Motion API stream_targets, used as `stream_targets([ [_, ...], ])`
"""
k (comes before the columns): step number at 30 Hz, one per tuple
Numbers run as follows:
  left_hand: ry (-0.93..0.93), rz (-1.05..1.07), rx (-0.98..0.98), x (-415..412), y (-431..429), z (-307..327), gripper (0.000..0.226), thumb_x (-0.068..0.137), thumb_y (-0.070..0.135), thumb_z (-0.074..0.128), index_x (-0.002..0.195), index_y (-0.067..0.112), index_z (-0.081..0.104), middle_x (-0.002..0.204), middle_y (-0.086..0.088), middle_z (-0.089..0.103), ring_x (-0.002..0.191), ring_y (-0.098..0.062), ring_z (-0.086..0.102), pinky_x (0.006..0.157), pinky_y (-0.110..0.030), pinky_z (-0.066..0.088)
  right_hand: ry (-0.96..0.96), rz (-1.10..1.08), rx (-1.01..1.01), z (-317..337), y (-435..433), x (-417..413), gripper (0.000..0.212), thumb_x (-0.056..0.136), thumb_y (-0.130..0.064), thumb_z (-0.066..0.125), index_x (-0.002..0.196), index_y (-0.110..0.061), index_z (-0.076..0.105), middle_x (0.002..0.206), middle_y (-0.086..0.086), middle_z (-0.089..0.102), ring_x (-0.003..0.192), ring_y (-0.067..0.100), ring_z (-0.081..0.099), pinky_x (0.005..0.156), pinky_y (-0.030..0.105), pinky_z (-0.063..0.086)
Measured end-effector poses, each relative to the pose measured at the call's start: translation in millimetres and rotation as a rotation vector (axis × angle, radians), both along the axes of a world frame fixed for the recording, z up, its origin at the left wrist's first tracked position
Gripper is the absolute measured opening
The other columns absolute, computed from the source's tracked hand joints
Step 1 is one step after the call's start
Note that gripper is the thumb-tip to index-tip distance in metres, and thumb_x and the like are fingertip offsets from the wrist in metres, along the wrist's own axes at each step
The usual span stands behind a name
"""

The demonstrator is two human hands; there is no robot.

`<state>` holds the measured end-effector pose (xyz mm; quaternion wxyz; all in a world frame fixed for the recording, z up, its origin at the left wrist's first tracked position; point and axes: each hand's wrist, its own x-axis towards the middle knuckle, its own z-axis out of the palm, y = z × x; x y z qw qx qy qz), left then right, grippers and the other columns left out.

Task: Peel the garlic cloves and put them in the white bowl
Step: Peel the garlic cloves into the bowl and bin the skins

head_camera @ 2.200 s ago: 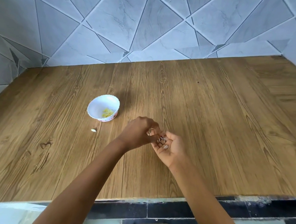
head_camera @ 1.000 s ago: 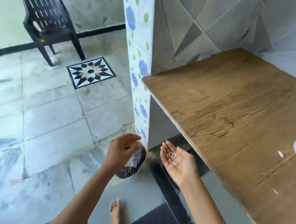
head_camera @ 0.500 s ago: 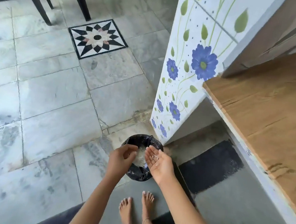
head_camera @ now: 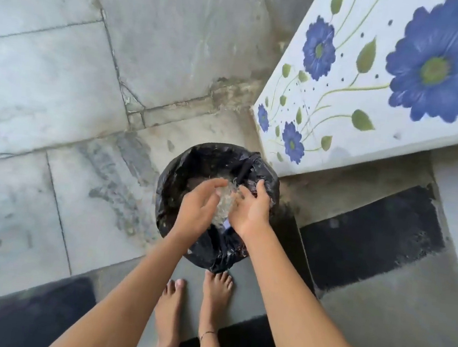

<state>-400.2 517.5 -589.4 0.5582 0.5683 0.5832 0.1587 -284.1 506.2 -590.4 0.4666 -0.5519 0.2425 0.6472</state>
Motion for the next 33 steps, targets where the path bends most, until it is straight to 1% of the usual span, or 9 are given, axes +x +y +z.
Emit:
stream_targets([
  [3, -0.174, -0.074, -0.008, 9.2, -15.1, -15.0, 0.042, 0.095, 0.024, 0.034, 0.134, 0.021, 0.05, 0.139, 0.01, 0.044, 0.128, 0.007, 0.034, 0.105, -0.003, 0.02, 0.065, 0.017, -0.002, -17.7, -1.9, 3.0, 0.067, 0.095, -0.061, 0.028, 0.133, -0.009, 0.047, 0.094, 0.012, 0.068, 0.084, 0.025, 0.066, 0.076, 0.037, 0.047],
  [6, -0.225, -0.235, -0.032, 19.5, -38.9, -41.2, 0.042, 0.098, 0.031, 0.029, 0.14, 0.028, 0.035, 0.149, 0.006, 0.032, 0.141, -0.001, 0.022, 0.116, -0.016, 0.01, 0.052, 0.067, -0.057, -23.8, -4.4, 3.0, 0.075, 0.095, -0.062, 0.024, 0.137, -0.003, 0.043, 0.132, 0.017, 0.053, 0.121, 0.031, 0.051, 0.099, 0.04, 0.039],
  [10, 0.061, -0.026, -0.326, 6.9, -36.4, -76.0, 0.047, 0.101, 0.043, 0.022, 0.145, 0.028, 0.032, 0.156, 0.001, 0.024, 0.144, -0.011, 0.018, 0.118, -0.027, 0.01, 0.071, 0.013, -0.013, -19.0, -15.7, 5.5, 0.073, 0.096, -0.061, 0.018, 0.148, -0.01, 0.027, 0.151, 0.014, 0.031, 0.139, 0.03, 0.028, 0.109, 0.041, 0.023],
  [14, -0.201, -0.15, -0.205, 18.9, -34.4, -37.7, 0.037, 0.099, 0.038, 0.025, 0.135, 0.04, 0.034, 0.15, 0.012, 0.029, 0.14, 0.0, 0.021, 0.114, -0.016, 0.013, 0.031, 0.094, -0.023, -9.1, -19.4, 4.5, 0.071, 0.096, -0.061, 0.018, 0.138, -0.009, 0.042, 0.114, 0.011, 0.063, 0.107, 0.023, 0.055, 0.087, 0.031, 0.04],
  [18, -0.05, 0.001, -0.307, 1.9, -41.4, -22.3, 0.038, 0.104, 0.029, 0.029, 0.14, 0.023, 0.04, 0.152, 0.001, 0.032, 0.142, -0.01, 0.024, 0.116, -0.022, 0.013, 0.049, 0.092, 0.081, 31.6, -22.2, -3.6, 0.07, 0.097, -0.059, 0.018, 0.145, -0.01, 0.032, 0.15, 0.014, 0.033, 0.139, 0.028, 0.031, 0.115, 0.039, 0.021],
  [24, 0.208, -0.167, 0.0, -48.8, -22.2, 100.6, 0.035, 0.093, 0.021, 0.057, 0.128, 0.016, 0.055, 0.14, -0.001, 0.049, 0.128, -0.017, 0.045, 0.099, -0.023, 0.032, -0.66, 0.658, 0.172, 136.9, -68.5, -10.1, 0.035, 0.099, -0.019, 0.046, 0.133, -0.013, 0.049, 0.136, 0.001, 0.052, 0.117, 0.007, 0.051, 0.092, 0.008, 0.038],
  [28, 0.276, -0.278, 0.171, -63.6, -35.6, 216.6, 0.038, 0.091, 0.023, 0.06, 0.128, 0.019, 0.055, 0.138, 0.006, 0.05, 0.122, -0.014, 0.05, 0.089, -0.019, 0.034, -1.053, 0.992, 0.21, 225.5, -101.1, -14.2, 0.041, 0.097, -0.022, 0.049, 0.137, -0.014, 0.046, 0.138, -0.001, 0.05, 0.128, 0.015, 0.044, 0.101, 0.021, 0.031],
  [30, 0.281, -0.331, 0.272, -66.6, -48.0, 281.1, 0.041, 0.091, 0.024, 0.06, 0.131, 0.02, 0.054, 0.141, 0.008, 0.048, 0.123, -0.012, 0.05, 0.09, -0.016, 0.032, -1.269, 1.031, 0.255, 284.3, -116.3, -16.7, 0.042, 0.096, -0.021, 0.051, 0.137, -0.012, 0.047, 0.138, 0.002, 0.051, 0.126, 0.017, 0.047, 0.097, 0.016, 0.03],
  [33, 0.254, -0.358, 0.389, -63.9, -70.6, 368.9, 0.045, 0.089, 0.028, 0.061, 0.133, 0.024, 0.053, 0.143, 0.009, 0.046, 0.125, -0.011, 0.049, 0.096, -0.021, 0.036, -1.507, 1.013, 0.314, 367.3, -141.7, -16.7, 0.043, 0.092, -0.021, 0.053, 0.132, -0.007, 0.052, 0.133, 0.009, 0.056, 0.121, 0.024, 0.053, 0.101, 0.027, 0.037],
])
